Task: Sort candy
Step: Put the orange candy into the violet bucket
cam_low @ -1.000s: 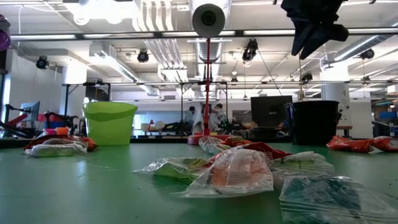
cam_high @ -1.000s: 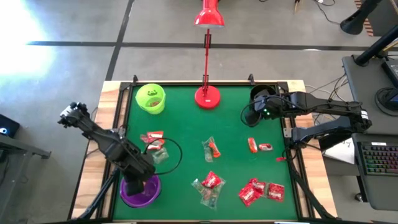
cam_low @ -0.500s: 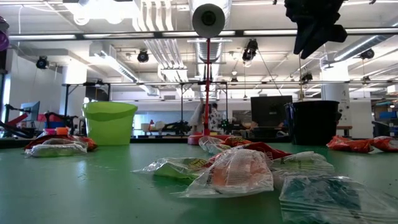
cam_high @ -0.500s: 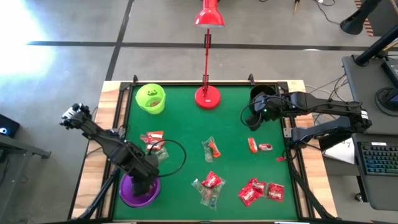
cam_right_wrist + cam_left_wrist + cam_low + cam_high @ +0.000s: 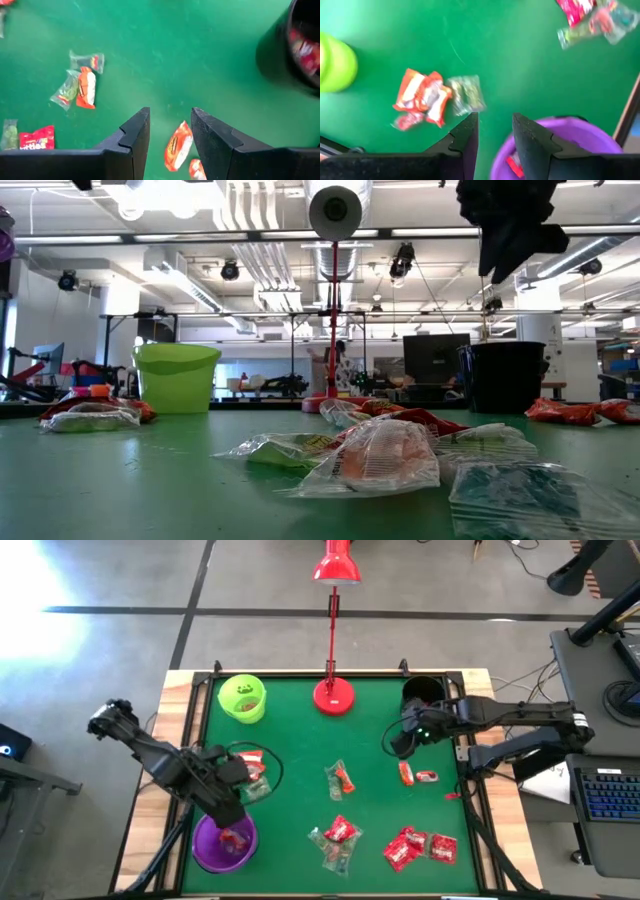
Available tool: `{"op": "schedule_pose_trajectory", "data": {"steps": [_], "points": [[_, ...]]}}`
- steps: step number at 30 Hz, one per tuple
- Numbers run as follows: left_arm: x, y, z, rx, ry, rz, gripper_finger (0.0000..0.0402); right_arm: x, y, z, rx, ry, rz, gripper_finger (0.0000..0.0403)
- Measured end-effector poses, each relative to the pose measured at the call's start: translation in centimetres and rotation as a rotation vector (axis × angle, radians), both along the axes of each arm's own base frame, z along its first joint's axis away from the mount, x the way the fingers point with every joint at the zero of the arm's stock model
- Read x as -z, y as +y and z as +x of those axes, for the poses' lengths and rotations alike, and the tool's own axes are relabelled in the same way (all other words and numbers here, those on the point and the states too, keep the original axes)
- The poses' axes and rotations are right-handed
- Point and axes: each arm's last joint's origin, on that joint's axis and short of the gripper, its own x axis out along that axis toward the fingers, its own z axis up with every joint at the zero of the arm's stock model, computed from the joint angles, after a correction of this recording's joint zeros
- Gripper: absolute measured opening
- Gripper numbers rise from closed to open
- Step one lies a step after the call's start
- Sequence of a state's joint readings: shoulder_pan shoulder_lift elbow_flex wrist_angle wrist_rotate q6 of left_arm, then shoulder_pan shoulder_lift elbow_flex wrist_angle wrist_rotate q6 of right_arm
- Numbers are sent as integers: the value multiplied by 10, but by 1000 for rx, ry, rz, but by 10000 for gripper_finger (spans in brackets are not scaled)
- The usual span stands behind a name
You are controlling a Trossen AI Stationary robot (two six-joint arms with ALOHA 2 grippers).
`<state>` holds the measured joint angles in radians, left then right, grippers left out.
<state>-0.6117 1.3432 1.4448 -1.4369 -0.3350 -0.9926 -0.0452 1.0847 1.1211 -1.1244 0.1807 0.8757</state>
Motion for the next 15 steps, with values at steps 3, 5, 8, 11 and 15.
{"op": "schedule_pose_trajectory", "data": {"steps": [3, 5, 8, 11, 15], "points": [[-8, 8, -8, -14, -52, 31, 105, 14, 1, 5, 33, 49, 49, 137], [-13, 13, -14, -25, -84, 57, 105, 23, 1, 8, 53, 84, 82, 137], [-19, 22, -24, -40, -119, 102, 105, 35, 2, 15, 69, 131, 118, 137], [-25, 30, -34, -52, -148, 135, 105, 43, 2, 21, 86, 169, 126, 137], [-31, 38, -43, -55, -186, 147, 105, 54, 3, 29, 108, 214, 133, 137]]}}
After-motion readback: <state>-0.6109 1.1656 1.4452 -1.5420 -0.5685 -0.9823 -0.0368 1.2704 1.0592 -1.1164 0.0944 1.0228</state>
